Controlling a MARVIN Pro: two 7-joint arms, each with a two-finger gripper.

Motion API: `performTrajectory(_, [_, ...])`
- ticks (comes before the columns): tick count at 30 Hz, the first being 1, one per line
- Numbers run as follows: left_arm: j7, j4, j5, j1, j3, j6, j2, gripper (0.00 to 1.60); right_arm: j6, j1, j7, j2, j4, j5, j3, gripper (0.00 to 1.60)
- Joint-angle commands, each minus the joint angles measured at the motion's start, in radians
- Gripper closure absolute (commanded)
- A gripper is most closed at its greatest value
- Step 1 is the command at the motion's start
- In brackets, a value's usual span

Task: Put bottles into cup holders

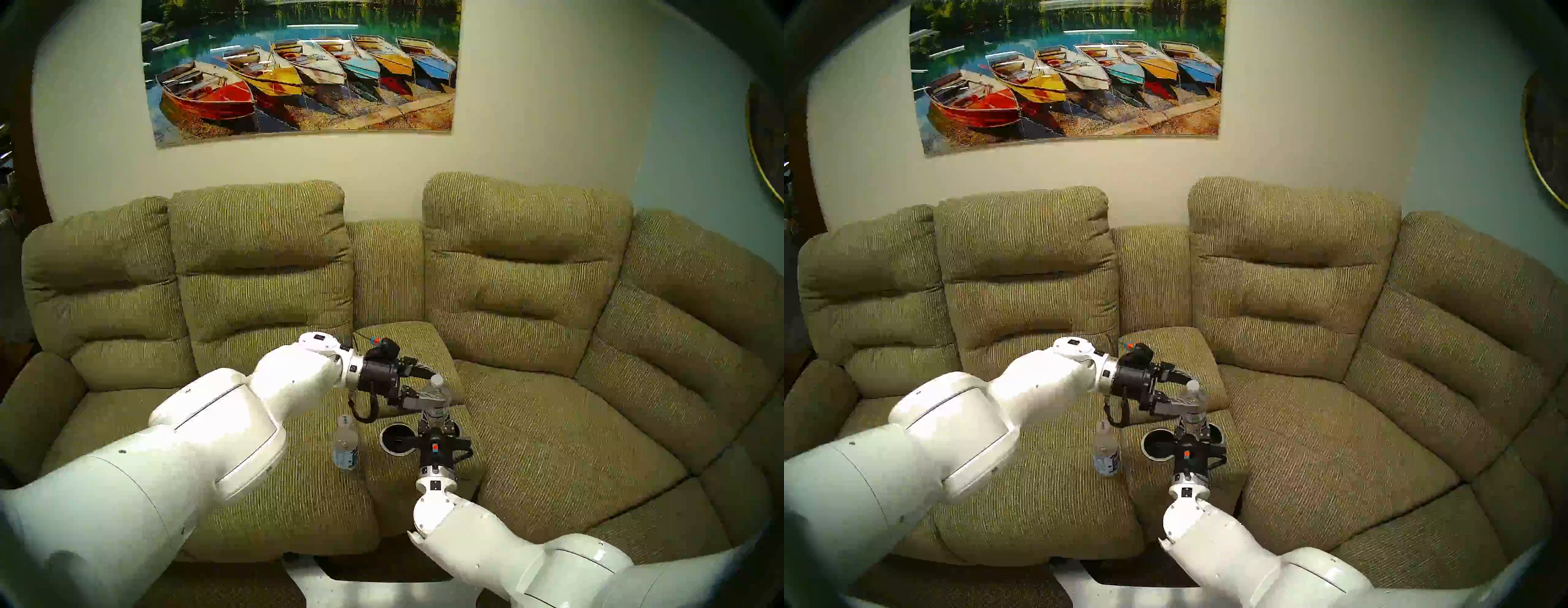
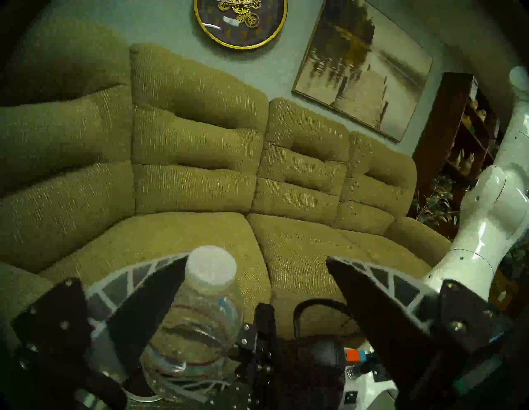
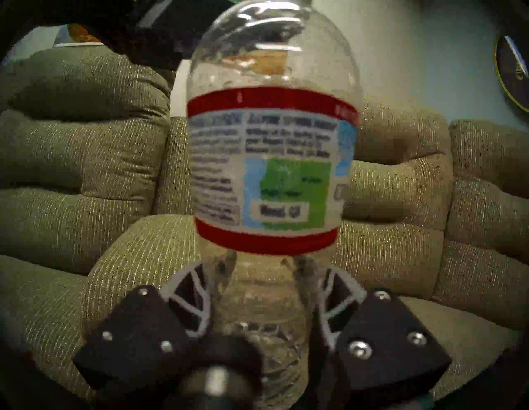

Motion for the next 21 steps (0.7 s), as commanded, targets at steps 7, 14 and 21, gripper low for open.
performTrajectory(7, [-0.008, -0.021, -0.046, 0.057, -0.047, -0.055, 0.085, 0.0, 0.043, 0.061, 0.022, -0.065, 0.063, 0.05, 0.047, 1.37])
performTrajectory(14, [-0.008, -0.053, -0.064, 0.051, -0.075, -0.094, 0.111, 0.0, 0.055, 0.073, 0.036, -0.073, 0.096, 0.081, 0.082, 1.36])
performTrajectory(21, [-0.008, -0.094, -0.07, 0.06, -0.087, -0.118, 0.124, 0.0, 0.059, 0.076, 0.039, -0.094, 0.123, 0.111, 0.115, 1.29])
